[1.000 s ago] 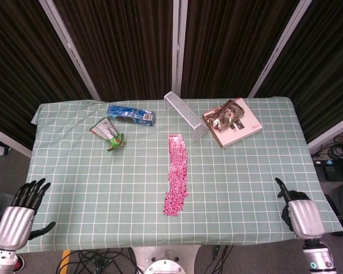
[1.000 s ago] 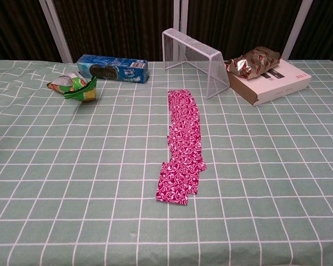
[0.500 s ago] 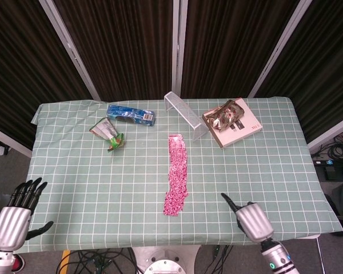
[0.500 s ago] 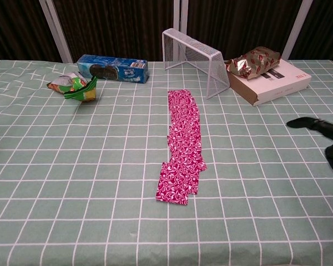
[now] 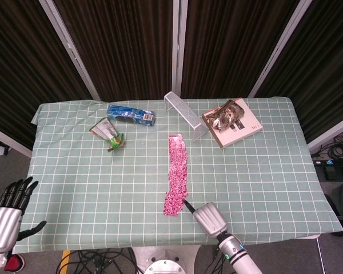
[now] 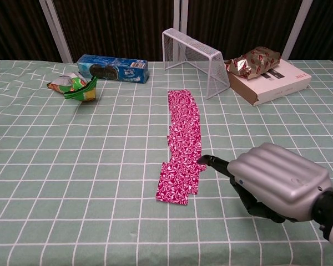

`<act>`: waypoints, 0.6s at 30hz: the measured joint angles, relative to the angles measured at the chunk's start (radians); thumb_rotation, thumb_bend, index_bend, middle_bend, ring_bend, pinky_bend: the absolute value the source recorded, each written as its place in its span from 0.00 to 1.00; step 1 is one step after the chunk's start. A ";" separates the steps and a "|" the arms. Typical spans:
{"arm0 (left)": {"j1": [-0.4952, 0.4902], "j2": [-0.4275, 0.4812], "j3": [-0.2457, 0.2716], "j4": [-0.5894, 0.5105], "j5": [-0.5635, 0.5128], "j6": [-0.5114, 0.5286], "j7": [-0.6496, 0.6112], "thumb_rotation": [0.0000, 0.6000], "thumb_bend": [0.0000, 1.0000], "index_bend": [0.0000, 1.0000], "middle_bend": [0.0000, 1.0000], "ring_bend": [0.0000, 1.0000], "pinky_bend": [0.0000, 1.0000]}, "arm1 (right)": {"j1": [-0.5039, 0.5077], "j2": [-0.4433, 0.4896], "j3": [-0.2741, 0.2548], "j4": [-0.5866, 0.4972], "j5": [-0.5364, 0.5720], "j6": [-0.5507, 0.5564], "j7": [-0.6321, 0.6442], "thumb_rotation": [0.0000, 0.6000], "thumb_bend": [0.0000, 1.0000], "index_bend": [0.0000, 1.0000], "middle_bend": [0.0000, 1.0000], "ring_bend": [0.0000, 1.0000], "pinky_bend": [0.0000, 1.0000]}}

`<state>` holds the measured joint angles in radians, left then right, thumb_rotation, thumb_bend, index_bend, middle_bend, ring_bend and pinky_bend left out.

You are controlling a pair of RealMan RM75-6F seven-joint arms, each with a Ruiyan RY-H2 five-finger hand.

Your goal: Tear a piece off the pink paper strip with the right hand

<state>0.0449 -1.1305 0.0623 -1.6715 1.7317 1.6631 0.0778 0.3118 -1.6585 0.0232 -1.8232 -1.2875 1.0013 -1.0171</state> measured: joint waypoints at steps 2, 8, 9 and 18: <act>-0.001 -0.002 0.000 0.004 -0.003 -0.004 -0.002 1.00 0.02 0.06 0.01 0.00 0.08 | 0.017 -0.022 0.006 0.001 0.046 0.000 -0.034 1.00 1.00 0.10 0.91 0.81 0.69; -0.002 -0.003 -0.003 0.017 -0.017 -0.013 -0.014 1.00 0.02 0.06 0.01 0.00 0.08 | 0.077 -0.101 0.021 0.019 0.146 0.012 -0.113 1.00 1.00 0.10 0.91 0.81 0.69; -0.003 -0.002 -0.003 0.019 -0.019 -0.013 -0.017 1.00 0.02 0.06 0.01 0.00 0.08 | 0.088 -0.115 0.022 0.024 0.160 0.019 -0.126 1.00 1.00 0.10 0.91 0.81 0.69; -0.003 0.014 -0.002 0.029 -0.024 -0.013 -0.059 1.00 0.02 0.06 0.01 0.00 0.08 | 0.097 -0.199 0.010 0.054 0.217 0.156 -0.199 1.00 1.00 0.10 0.91 0.81 0.69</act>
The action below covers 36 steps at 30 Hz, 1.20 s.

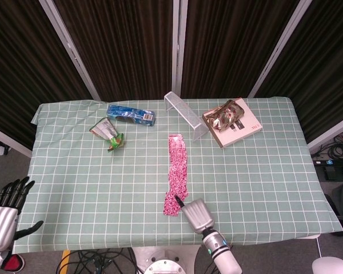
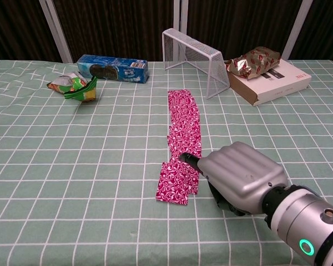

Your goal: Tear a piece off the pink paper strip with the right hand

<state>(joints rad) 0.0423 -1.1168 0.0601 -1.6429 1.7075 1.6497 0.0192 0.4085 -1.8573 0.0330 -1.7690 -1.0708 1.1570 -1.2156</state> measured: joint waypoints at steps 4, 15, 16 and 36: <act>-0.001 0.000 -0.001 0.008 -0.006 -0.004 -0.009 1.00 0.02 0.06 0.01 0.00 0.08 | 0.006 -0.024 -0.009 0.005 0.047 0.037 -0.033 1.00 1.00 0.10 0.91 0.81 0.69; -0.005 -0.001 -0.005 0.016 -0.017 -0.014 -0.017 1.00 0.02 0.06 0.01 0.00 0.08 | 0.064 -0.053 -0.008 0.006 0.144 0.034 -0.056 1.00 1.00 0.13 0.91 0.81 0.69; -0.005 0.000 -0.005 0.016 -0.017 -0.014 -0.017 1.00 0.02 0.06 0.01 0.00 0.08 | 0.070 -0.055 -0.007 0.007 0.151 0.034 -0.056 1.00 1.00 0.13 0.91 0.81 0.69; 0.001 0.002 -0.008 0.034 -0.024 -0.002 -0.052 1.00 0.02 0.06 0.01 0.00 0.08 | 0.141 -0.052 -0.027 -0.017 0.262 0.098 -0.070 1.00 1.00 0.13 0.91 0.81 0.69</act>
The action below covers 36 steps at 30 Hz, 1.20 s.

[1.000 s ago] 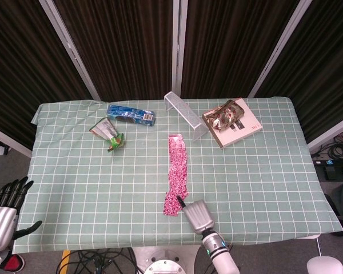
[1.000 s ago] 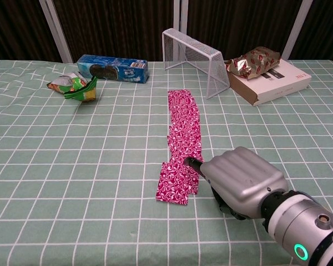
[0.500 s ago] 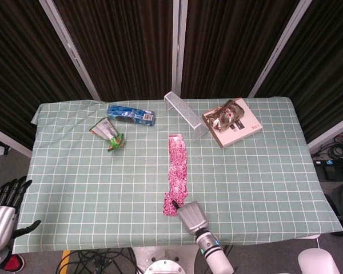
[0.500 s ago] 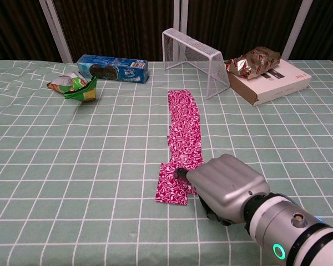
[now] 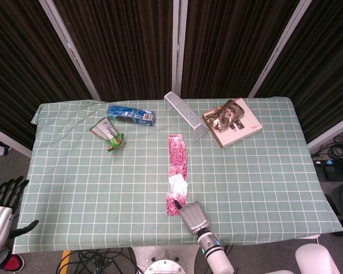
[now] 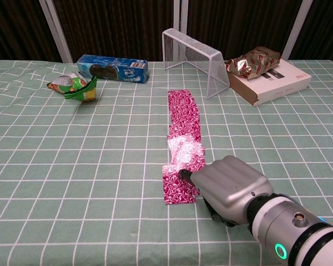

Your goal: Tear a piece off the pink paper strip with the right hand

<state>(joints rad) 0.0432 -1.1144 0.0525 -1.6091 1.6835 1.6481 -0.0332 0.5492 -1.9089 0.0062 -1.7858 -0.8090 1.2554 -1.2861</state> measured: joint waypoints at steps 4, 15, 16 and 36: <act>0.000 -0.001 0.000 -0.001 0.002 0.000 0.004 1.00 0.02 0.06 0.01 0.00 0.08 | -0.002 0.028 -0.011 -0.012 -0.004 0.018 0.026 1.00 1.00 0.13 0.91 0.81 0.69; -0.003 -0.005 0.003 -0.011 0.003 -0.011 0.025 1.00 0.02 0.06 0.01 0.00 0.08 | -0.021 0.113 -0.044 -0.016 -0.008 0.042 0.113 1.00 1.00 0.13 0.91 0.81 0.69; -0.003 -0.005 0.003 -0.012 0.003 -0.012 0.027 1.00 0.02 0.06 0.01 0.00 0.08 | -0.024 0.125 -0.049 -0.017 -0.012 0.045 0.124 1.00 1.00 0.13 0.91 0.81 0.69; -0.013 -0.014 0.010 -0.045 0.012 -0.038 0.086 1.00 0.02 0.06 0.01 0.00 0.08 | -0.064 0.315 -0.069 -0.020 -0.029 0.055 0.264 1.00 1.00 0.14 0.91 0.81 0.69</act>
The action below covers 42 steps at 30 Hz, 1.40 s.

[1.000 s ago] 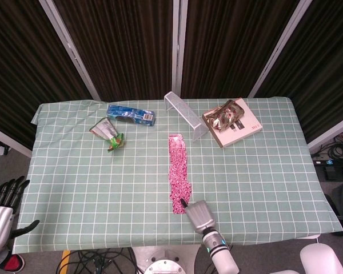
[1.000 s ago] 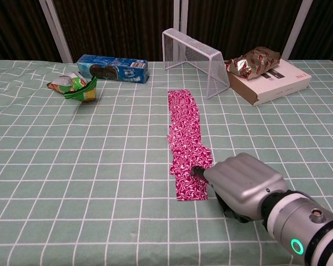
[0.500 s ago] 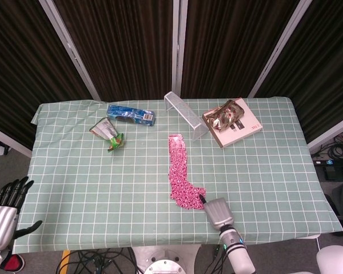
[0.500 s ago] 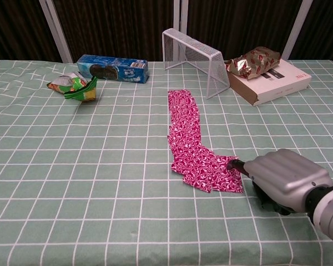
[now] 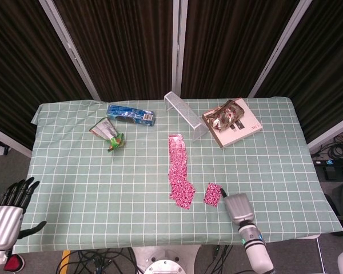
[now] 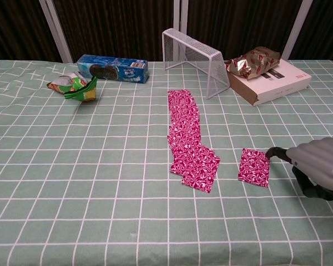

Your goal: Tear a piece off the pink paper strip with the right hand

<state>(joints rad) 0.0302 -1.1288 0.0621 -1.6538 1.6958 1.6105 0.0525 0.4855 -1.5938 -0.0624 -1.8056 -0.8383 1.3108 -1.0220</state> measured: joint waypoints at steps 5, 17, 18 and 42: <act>0.000 0.000 0.000 -0.001 -0.002 -0.001 0.004 1.00 0.02 0.06 0.01 0.00 0.08 | -0.002 0.032 0.010 0.004 0.008 -0.004 0.025 1.00 1.00 0.14 0.91 0.81 0.69; 0.000 0.003 0.000 0.002 -0.003 0.002 -0.005 1.00 0.02 0.06 0.01 0.00 0.08 | -0.009 0.001 -0.019 -0.016 -0.046 -0.036 0.056 1.00 1.00 0.14 0.91 0.81 0.69; 0.001 0.004 0.000 0.002 -0.003 0.003 -0.005 1.00 0.02 0.06 0.01 0.00 0.08 | -0.007 -0.006 -0.019 -0.016 -0.042 -0.041 0.053 1.00 1.00 0.14 0.91 0.81 0.69; 0.000 0.007 0.001 0.004 -0.008 -0.001 -0.014 1.00 0.02 0.06 0.01 0.00 0.08 | 0.003 0.018 0.007 0.018 0.033 -0.054 0.065 1.00 1.00 0.14 0.91 0.81 0.69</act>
<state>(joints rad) 0.0304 -1.1215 0.0628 -1.6497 1.6879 1.6094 0.0387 0.4883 -1.5758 -0.0555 -1.7874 -0.8049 1.2571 -0.9566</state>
